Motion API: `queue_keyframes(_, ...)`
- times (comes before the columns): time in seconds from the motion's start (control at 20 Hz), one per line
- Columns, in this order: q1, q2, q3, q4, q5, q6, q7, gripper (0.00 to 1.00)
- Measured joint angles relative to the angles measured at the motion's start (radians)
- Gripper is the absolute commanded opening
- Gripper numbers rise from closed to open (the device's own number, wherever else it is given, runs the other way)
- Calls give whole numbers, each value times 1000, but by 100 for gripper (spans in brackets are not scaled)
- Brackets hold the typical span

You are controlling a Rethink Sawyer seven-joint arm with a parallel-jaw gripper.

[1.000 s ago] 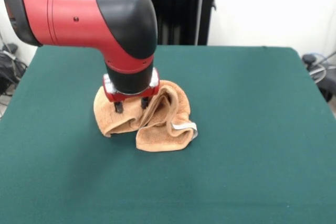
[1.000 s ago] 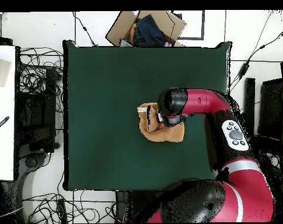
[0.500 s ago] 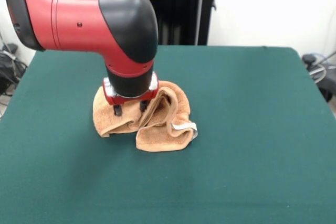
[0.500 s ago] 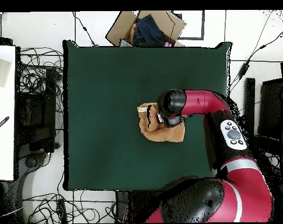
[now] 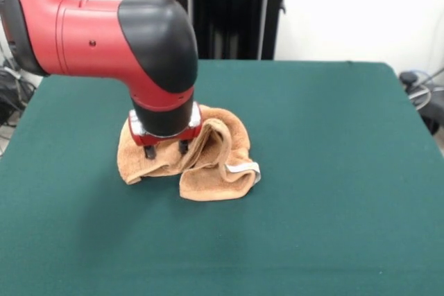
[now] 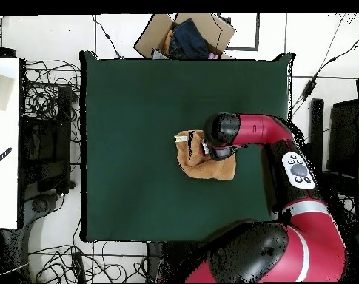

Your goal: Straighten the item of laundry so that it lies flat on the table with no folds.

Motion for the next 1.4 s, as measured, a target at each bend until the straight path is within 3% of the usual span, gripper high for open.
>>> queue_keyframes(0.65,-19,40,25,-64,6,79,0,100)
queue_keyframes(1.4,-36,47,43,-70,5,94,0,100)
